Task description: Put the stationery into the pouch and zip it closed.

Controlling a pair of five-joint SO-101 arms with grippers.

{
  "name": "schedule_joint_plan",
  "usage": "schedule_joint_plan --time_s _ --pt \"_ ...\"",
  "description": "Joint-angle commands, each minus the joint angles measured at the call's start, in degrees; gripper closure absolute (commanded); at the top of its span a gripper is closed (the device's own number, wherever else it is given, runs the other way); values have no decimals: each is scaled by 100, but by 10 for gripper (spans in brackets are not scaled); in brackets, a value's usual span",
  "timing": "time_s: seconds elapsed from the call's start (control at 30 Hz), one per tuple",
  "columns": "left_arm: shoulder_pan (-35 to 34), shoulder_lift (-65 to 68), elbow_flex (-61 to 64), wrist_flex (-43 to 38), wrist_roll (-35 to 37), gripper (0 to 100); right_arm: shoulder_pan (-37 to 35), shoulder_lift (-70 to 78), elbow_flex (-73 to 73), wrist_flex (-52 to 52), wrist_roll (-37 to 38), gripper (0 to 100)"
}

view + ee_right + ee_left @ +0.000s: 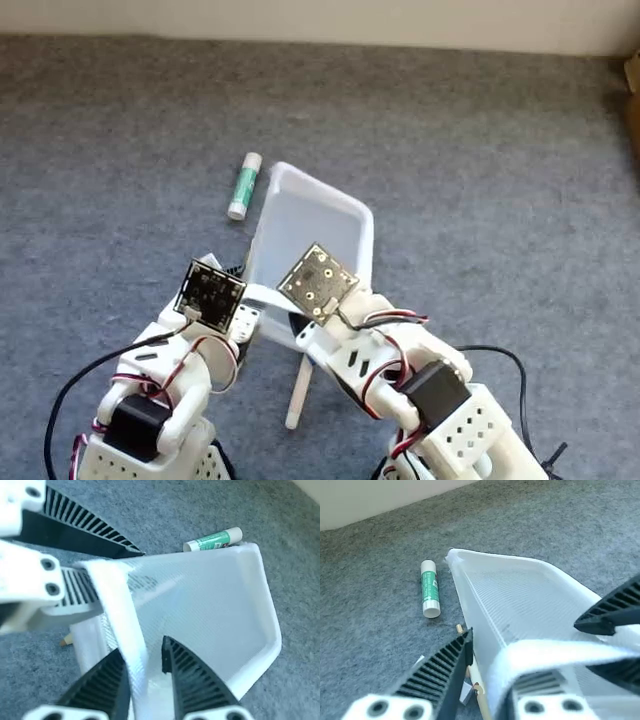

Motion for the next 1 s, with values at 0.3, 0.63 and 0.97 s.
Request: schedule_joint_plan --time_s 0.3,0.63,0.97 --pt "-101 -66 -426 44 9 992 -84 -101 -198 92 44 994" --pt "-101 -66 -901 800 26 832 -75 -101 -31 66 44 994" --pt "-127 -40 -734 765 -352 937 -75 -101 -31 92 35 994"
